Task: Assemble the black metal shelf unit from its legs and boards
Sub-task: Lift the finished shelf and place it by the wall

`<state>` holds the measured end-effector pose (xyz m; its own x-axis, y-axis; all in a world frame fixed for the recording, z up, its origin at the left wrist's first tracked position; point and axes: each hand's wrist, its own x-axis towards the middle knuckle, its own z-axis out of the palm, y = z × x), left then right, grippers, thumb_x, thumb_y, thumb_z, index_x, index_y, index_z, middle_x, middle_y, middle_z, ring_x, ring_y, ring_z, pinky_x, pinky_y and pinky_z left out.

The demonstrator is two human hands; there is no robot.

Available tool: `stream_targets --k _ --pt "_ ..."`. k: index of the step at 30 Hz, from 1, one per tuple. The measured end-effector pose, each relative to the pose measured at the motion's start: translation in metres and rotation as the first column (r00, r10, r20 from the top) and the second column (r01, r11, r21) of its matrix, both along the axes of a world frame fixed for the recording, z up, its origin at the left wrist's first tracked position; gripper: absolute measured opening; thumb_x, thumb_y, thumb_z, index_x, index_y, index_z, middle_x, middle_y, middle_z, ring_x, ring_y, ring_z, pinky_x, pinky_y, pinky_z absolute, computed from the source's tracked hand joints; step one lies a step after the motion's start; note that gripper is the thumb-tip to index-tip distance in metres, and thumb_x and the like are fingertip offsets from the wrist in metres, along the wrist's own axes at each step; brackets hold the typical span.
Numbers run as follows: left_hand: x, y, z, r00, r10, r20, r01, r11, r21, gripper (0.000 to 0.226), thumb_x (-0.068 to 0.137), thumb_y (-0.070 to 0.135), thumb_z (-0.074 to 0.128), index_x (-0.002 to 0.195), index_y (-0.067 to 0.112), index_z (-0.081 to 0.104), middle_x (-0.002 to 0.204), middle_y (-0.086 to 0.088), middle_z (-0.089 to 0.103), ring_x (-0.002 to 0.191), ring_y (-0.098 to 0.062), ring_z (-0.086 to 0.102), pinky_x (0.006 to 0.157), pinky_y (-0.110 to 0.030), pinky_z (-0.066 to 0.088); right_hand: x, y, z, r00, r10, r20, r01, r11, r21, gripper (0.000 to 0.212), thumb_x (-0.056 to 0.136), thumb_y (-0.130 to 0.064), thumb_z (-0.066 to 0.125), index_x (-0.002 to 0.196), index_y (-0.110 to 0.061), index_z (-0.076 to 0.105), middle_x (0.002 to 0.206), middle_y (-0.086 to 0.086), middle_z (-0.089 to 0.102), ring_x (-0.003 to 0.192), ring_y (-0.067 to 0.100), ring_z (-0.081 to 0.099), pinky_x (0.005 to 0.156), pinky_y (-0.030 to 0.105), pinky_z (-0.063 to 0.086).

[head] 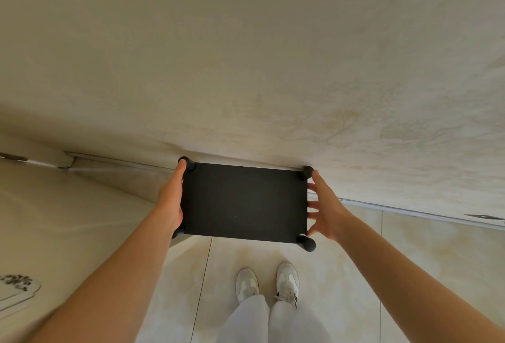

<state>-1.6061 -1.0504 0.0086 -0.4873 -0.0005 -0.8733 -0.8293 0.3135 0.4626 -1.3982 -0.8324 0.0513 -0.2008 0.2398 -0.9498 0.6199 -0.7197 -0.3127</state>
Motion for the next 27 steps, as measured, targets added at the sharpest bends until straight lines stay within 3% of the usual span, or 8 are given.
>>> stream_targets --k 6,11,17,24,27 --pt "-0.005 0.001 -0.008 1.0 -0.002 0.004 0.002 0.999 -0.045 0.077 0.078 0.076 0.062 0.133 0.022 0.056 0.131 -0.007 0.06 0.122 -0.034 0.054 0.11 -0.059 0.037 -0.004 -0.006 0.0 1.0 0.015 0.009 -0.015 1.0 0.015 0.069 0.096 -0.064 0.037 0.151 -0.023 0.03 0.157 0.012 0.031 0.143 0.042 0.029 0.109 0.068 0.024" --pt "-0.01 0.006 -0.011 0.999 -0.005 -0.035 0.003 0.998 -0.069 0.075 0.078 0.075 0.064 0.127 0.017 0.059 0.13 -0.01 0.06 0.12 -0.034 0.054 0.11 -0.057 0.038 0.001 -0.004 -0.001 1.0 0.001 0.009 -0.001 1.0 0.012 0.067 0.097 -0.062 0.04 0.151 -0.023 0.032 0.154 0.015 0.034 0.139 0.044 0.034 0.108 0.072 0.026" --pt "-0.019 0.013 -0.01 0.996 -0.059 -0.071 0.053 0.995 -0.089 0.086 0.079 0.076 0.063 0.138 0.014 0.051 0.136 -0.008 0.055 0.124 -0.031 0.05 0.111 -0.051 0.037 -0.002 -0.01 0.003 1.0 0.01 0.016 -0.01 0.999 0.038 0.055 0.1 -0.048 0.047 0.146 -0.021 0.033 0.153 0.013 0.035 0.138 0.044 0.035 0.108 0.071 0.028" --pt "-0.017 0.01 -0.009 0.988 -0.115 -0.1 0.103 0.987 -0.122 0.075 0.08 0.079 0.057 0.12 0.015 0.056 0.122 -0.005 0.057 0.117 -0.03 0.052 0.105 -0.049 0.04 0.002 -0.015 0.004 0.999 0.024 0.023 -0.025 0.998 0.061 0.046 0.1 -0.023 0.055 0.142 -0.015 0.039 0.145 0.012 0.042 0.131 0.041 0.042 0.104 0.072 0.033" --pt "-0.011 0.004 -0.01 0.985 -0.124 -0.122 0.111 0.988 -0.106 0.059 0.084 0.077 0.053 0.086 0.018 0.054 0.101 -0.003 0.057 0.101 -0.025 0.053 0.089 -0.045 0.041 0.007 -0.018 0.003 1.0 0.018 0.025 -0.019 0.999 0.038 0.042 0.098 -0.017 0.057 0.138 -0.011 0.044 0.139 0.013 0.048 0.126 0.041 0.048 0.101 0.073 0.035"
